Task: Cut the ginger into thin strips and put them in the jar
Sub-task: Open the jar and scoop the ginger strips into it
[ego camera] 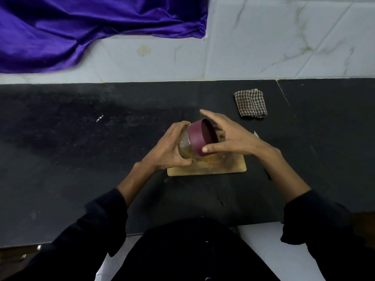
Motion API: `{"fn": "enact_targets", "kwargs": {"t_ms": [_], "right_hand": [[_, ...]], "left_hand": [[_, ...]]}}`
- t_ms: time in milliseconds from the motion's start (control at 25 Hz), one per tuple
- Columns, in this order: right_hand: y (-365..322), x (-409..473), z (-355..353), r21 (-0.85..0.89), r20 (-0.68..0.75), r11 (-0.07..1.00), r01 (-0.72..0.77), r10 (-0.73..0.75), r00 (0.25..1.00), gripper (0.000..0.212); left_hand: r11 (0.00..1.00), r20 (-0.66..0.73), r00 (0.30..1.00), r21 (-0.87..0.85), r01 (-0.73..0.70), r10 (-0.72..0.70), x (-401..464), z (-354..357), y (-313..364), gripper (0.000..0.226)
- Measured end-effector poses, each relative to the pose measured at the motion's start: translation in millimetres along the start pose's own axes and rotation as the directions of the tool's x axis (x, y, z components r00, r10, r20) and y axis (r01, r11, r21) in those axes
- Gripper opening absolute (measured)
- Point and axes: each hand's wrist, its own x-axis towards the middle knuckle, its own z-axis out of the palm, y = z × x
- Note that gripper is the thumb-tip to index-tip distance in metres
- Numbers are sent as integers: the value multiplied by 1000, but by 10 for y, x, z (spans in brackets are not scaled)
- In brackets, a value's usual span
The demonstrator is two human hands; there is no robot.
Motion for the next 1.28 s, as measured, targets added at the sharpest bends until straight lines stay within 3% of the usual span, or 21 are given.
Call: {"fn": "enact_targets", "kwargs": {"t_ms": [120, 280, 440, 560, 760, 960, 1080, 1280], "right_hand": [[16, 21, 65, -48, -24, 997, 58, -60, 998, 96], [-23, 56, 79, 62, -103, 996, 59, -52, 993, 85], [-4, 104, 151, 104, -78, 994, 35, -27, 997, 84], [9, 140, 194, 130, -64, 991, 24, -15, 998, 87], [32, 194, 213, 272, -167, 962, -2, 49, 985, 105], [246, 416, 139, 221, -200, 974, -48, 94, 975, 113], [383, 691, 14, 184, -253, 981, -63, 109, 961, 114], [553, 1444, -326, 59, -380, 993, -101, 116, 918, 112]], "left_hand": [[1000, -9, 1000, 3, -8, 8, 23, 9, 30, 101], [999, -67, 996, -1, 54, -54, -47, 91, 70, 102], [994, -80, 991, -27, 102, -103, -125, 156, 75, 102], [988, -79, 987, -81, 133, -139, -148, 178, 49, 102], [926, -206, 945, -334, 175, -253, -4, 264, 30, 98], [886, -109, 946, -396, 241, -306, 284, 401, 19, 102], [892, -58, 945, -354, 281, -321, 623, 373, -79, 97], [887, -104, 883, 10, 462, -458, 1199, 149, -439, 104]]}}
